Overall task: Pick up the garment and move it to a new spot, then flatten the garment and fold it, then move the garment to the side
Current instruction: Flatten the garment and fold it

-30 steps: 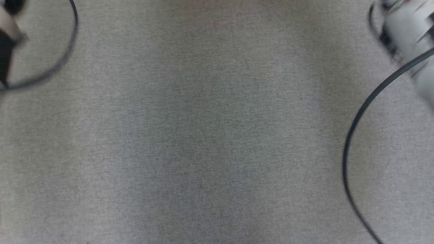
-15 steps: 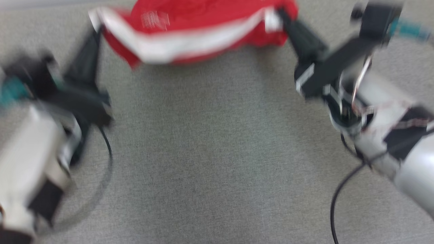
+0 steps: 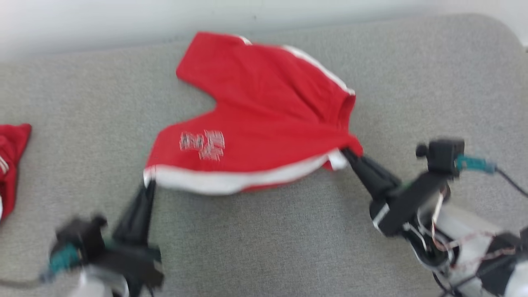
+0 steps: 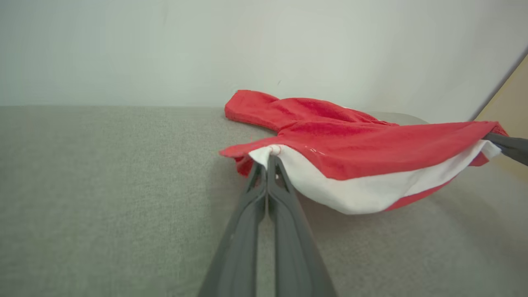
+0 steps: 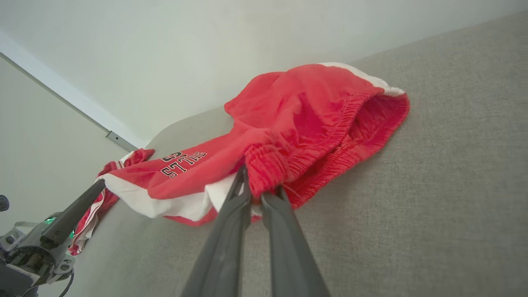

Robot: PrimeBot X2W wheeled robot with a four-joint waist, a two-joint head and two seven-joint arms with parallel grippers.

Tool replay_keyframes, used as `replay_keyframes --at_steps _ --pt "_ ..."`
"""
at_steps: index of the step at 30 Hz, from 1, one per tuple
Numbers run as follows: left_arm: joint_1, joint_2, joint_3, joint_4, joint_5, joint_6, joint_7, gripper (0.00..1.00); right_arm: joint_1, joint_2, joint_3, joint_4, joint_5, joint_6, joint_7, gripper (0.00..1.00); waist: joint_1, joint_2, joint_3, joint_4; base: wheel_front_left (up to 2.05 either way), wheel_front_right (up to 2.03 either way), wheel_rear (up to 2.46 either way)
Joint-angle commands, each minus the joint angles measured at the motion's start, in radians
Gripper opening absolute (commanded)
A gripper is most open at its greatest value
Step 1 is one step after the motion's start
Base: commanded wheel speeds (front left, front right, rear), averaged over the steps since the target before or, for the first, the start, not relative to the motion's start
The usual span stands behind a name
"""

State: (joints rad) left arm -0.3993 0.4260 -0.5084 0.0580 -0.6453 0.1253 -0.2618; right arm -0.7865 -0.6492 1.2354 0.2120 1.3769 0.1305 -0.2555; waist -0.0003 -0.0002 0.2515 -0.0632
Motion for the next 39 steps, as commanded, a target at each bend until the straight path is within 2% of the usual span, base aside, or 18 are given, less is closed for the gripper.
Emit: replay_keyframes --at_steps 1,6,17,25,30,36,39 --pt "0.053 -0.006 0.013 -0.002 0.006 0.002 -0.005 0.00 0.029 -0.014 0.003 -0.009 0.008 0.000 -0.004 0.00 0.0003 0.0002 -0.035 0.010 0.00 0.00 0.00" --pt "0.182 -0.057 0.057 0.009 0.047 -0.008 -0.005 0.00 0.139 -0.057 -0.019 -0.043 0.039 0.000 -0.009 0.00 0.0003 0.0002 -0.079 0.032 0.00 0.00 0.00" --pt "0.356 -0.147 0.155 0.059 0.119 -0.051 -0.005 0.00 0.315 -0.101 -0.022 -0.101 0.064 0.000 -0.009 0.00 0.0003 0.0002 -0.133 0.046 0.00 0.00 0.00" --pt "0.415 -0.197 0.227 0.077 0.166 -0.081 -0.005 0.00 0.385 -0.140 -0.013 -0.156 0.101 0.000 0.022 0.00 0.0003 0.0002 -0.113 0.048 0.00 0.00 0.00" --pt "0.408 -0.219 0.271 0.081 0.194 -0.115 -0.005 0.00 0.392 -0.153 -0.037 -0.187 0.099 0.000 0.015 0.00 0.0003 0.0002 -0.085 0.036 0.00 0.00 0.00" --pt "0.323 -0.188 0.287 0.053 0.248 -0.157 -0.005 0.00 0.359 -0.109 -0.103 -0.213 0.070 0.000 -0.001 0.00 0.0003 0.0002 -0.076 0.012 0.00 0.00 0.00" --pt "0.249 -0.146 0.291 0.041 0.273 -0.170 0.012 0.00 0.338 -0.083 -0.132 -0.208 0.058 0.000 -0.004 0.00 0.0003 0.0002 -0.070 -0.007 0.00 0.00 0.00"
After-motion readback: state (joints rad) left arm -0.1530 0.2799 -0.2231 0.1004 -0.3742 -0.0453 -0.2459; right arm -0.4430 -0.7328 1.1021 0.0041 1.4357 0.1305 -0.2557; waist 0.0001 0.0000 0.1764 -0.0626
